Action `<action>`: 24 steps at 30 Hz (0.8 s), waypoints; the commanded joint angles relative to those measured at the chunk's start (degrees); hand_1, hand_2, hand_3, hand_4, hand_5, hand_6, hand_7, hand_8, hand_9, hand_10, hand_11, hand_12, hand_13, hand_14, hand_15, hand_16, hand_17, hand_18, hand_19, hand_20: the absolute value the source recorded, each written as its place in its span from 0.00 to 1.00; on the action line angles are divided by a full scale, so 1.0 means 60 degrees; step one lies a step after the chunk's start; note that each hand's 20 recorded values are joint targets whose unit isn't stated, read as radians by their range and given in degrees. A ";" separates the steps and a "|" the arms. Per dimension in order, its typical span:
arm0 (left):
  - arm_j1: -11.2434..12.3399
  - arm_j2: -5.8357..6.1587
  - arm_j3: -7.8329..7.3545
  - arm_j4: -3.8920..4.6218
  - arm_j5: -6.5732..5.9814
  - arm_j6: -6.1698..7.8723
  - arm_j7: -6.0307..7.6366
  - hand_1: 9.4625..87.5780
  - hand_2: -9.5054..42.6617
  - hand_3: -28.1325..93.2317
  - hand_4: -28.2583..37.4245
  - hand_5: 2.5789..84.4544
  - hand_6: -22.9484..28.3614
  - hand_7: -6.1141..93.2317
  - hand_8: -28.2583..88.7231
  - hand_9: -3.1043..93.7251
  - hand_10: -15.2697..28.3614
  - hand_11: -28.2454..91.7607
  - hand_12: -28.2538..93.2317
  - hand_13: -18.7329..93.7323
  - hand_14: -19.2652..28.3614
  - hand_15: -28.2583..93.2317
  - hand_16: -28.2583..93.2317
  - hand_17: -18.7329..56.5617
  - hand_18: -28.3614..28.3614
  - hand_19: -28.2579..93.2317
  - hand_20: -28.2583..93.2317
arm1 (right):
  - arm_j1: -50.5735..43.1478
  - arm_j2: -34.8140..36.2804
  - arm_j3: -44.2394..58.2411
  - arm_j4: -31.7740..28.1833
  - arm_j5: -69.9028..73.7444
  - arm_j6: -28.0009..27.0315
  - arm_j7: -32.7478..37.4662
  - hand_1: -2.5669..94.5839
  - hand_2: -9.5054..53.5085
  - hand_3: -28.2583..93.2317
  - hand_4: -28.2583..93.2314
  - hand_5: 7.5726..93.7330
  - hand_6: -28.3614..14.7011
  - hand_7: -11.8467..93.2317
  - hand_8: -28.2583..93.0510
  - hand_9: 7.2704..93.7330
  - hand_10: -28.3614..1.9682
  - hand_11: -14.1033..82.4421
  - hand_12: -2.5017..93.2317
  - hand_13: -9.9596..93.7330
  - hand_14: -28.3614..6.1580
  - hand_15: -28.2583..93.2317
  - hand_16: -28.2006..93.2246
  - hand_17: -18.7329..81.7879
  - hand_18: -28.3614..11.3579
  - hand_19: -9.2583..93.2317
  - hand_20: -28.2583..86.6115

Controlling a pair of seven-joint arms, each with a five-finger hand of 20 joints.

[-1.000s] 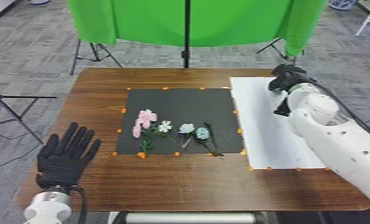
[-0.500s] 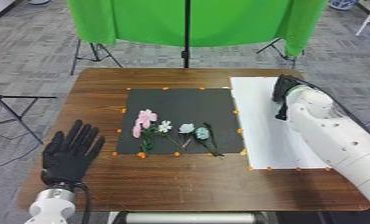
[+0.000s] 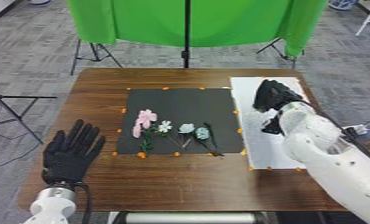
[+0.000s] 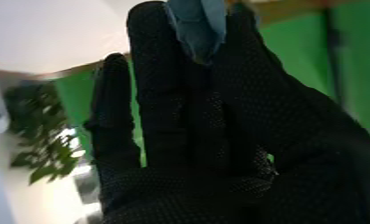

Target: Arrange flowers

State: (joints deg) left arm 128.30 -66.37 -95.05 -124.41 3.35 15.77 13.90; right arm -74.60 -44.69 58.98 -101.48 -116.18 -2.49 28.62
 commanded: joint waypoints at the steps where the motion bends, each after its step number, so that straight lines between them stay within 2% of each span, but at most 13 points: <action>1: -0.0005 0.0054 0.0018 -0.0017 0.0070 0.0106 -0.0114 0.21 0.59 0.85 0.00 0.54 0.61 0.18 0.17 0.43 0.69 0.40 0.34 0.43 0.70 0.53 0.20 0.18 0.75 0.50 0.38 | -0.0601 -0.0129 -0.0548 -0.0757 -0.0111 -0.0349 -0.0327 0.66 0.02 0.78 0.00 0.80 0.67 0.34 0.24 0.89 0.62 0.31 0.51 0.78 0.64 0.49 0.57 0.46 0.22 0.81 0.56; 4: 0.0001 0.0029 0.0039 -0.0022 0.0036 0.0112 -0.0150 0.22 0.59 0.84 0.00 0.54 0.61 0.18 0.17 0.43 0.69 0.40 0.34 0.43 0.70 0.53 0.20 0.18 0.75 0.50 0.38 | -0.0797 -0.0150 -0.0589 -0.0929 -0.0149 -0.0300 -0.0295 0.66 0.03 0.78 0.00 0.80 0.67 0.34 0.24 0.89 0.62 0.31 0.51 0.78 0.64 0.49 0.57 0.46 0.22 0.81 0.56; 10: 0.0026 -0.0035 0.0044 0.0042 0.0162 0.0123 -0.0208 0.22 0.59 0.84 0.00 0.54 0.61 0.18 0.17 0.44 0.69 0.40 0.34 0.43 0.70 0.53 0.20 0.18 0.75 0.50 0.38 | -0.1222 -0.0145 -0.0418 -0.1208 0.0269 -0.0524 -0.0079 0.63 0.03 0.77 0.00 0.78 0.66 0.33 0.23 0.87 0.61 0.32 0.49 0.77 0.61 0.52 0.53 0.46 0.20 0.81 0.56; 14: 0.0151 -0.0036 -0.0055 -0.0002 0.0166 0.0159 -0.0231 0.22 0.59 0.85 0.00 0.54 0.61 0.18 0.17 0.44 0.69 0.40 0.34 0.43 0.70 0.53 0.20 0.18 0.75 0.50 0.38 | -0.1439 -0.0173 -0.0252 -0.1482 0.0648 -0.0264 0.0015 0.57 0.02 0.78 0.00 0.72 0.62 0.30 0.22 0.80 0.56 0.42 0.40 0.73 0.53 0.58 0.42 0.44 0.19 0.81 0.54; 17: 0.0213 -0.0047 -0.0116 -0.0026 0.0152 0.0118 -0.0217 0.22 0.59 0.84 0.00 0.54 0.61 0.18 0.17 0.44 0.69 0.40 0.34 0.43 0.70 0.53 0.20 0.18 0.75 0.50 0.38 | -0.1436 -0.0235 -0.0286 -0.1607 0.0715 -0.0103 0.0063 0.52 0.04 0.80 0.00 0.68 0.62 0.27 0.20 0.77 0.54 0.47 0.34 0.72 0.52 0.59 0.41 0.44 0.19 0.81 0.53; 19: 0.0207 -0.0039 -0.0112 -0.0018 0.0165 0.0087 -0.0239 0.22 0.59 0.85 0.00 0.54 0.61 0.18 0.17 0.44 0.69 0.40 0.34 0.43 0.70 0.53 0.20 0.18 0.75 0.50 0.38 | -0.1464 -0.0290 -0.0255 -0.1726 0.0887 -0.0085 0.0085 0.49 0.05 0.83 0.00 0.67 0.61 0.27 0.15 0.76 0.50 0.50 0.29 0.72 0.50 0.60 0.40 0.44 0.19 0.81 0.52; 24: 0.0242 -0.0075 -0.0125 -0.0029 0.0124 0.0079 -0.0232 0.22 0.59 0.85 0.00 0.54 0.61 0.18 0.17 0.44 0.69 0.40 0.34 0.43 0.70 0.53 0.20 0.18 0.75 0.50 0.38 | -0.1352 -0.0508 -0.0345 -0.1798 0.0934 0.0028 0.0119 0.47 0.06 0.84 0.00 0.65 0.59 0.26 0.14 0.75 0.48 0.51 0.28 0.71 0.48 0.60 0.40 0.44 0.19 0.81 0.52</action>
State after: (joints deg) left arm 128.66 -66.19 -95.61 -124.47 3.97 16.09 13.13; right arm -83.21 -45.99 57.33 -110.84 -110.65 -3.90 29.05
